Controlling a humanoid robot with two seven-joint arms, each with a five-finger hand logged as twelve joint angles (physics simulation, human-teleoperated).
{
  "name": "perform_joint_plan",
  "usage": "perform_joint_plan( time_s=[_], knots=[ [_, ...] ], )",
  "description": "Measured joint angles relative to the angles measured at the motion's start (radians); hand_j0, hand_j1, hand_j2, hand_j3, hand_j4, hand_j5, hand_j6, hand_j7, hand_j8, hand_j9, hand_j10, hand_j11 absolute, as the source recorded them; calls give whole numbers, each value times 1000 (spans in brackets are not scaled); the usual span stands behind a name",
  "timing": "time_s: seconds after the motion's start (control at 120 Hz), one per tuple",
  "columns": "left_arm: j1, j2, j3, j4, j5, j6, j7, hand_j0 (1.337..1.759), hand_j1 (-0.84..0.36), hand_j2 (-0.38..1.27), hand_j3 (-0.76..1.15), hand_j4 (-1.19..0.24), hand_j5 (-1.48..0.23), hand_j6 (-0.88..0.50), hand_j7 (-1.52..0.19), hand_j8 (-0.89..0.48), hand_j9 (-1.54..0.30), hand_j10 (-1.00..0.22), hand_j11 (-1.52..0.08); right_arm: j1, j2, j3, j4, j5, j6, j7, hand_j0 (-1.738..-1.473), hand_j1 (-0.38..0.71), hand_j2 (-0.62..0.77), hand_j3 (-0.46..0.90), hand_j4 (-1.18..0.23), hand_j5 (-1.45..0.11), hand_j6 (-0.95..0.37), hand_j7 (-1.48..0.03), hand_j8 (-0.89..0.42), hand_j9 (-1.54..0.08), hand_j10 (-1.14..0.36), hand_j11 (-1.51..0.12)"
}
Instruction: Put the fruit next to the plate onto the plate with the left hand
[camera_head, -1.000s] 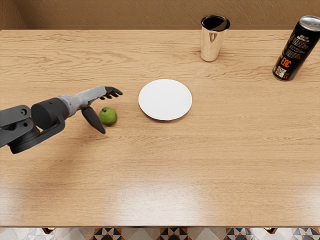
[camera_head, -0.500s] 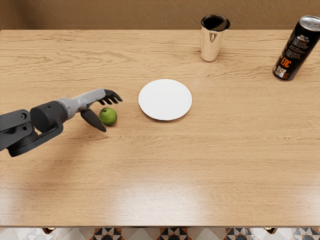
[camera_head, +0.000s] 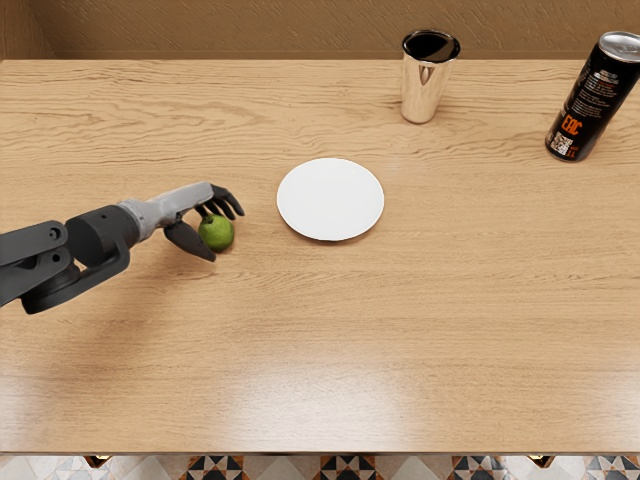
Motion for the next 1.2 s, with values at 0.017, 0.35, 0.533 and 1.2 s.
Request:
perform_joint_plan(
  time_s=[0.017,0.35,0.533,1.2],
  knots=[
    [-1,-1,1,1,0,0,0,1658,-188,95,0,-457,-582,-457,-582,-439,-586,-454,-586,0,0,0,0,0,0,0,-1658,-314,-6,0,-29,-38,-29,-38,-29,-38,-29,-38],
    [-6,-26,7,20,1,-4,0,1658,-233,125,0,-506,-630,-506,-630,-507,-645,-496,-645,0,0,0,-2,-1,0,0,-1658,-314,-6,0,-29,-38,-29,-38,-29,-38,-29,-38],
    [-10,-29,20,33,0,-6,-2,1656,-264,183,0,-550,-686,-549,-688,-491,-720,-529,-722,2,0,0,-3,-1,0,0,-1658,-314,-6,0,-29,-38,-29,-38,-29,-38,-29,-38],
    [-32,-27,27,49,-1,-67,1,1647,-278,220,0,-683,-890,-473,-914,-383,-933,-542,-958,6,0,0,-3,-1,0,0,-1658,-314,-6,0,-29,-38,-29,-38,-29,-38,-29,-38]
  ],
)
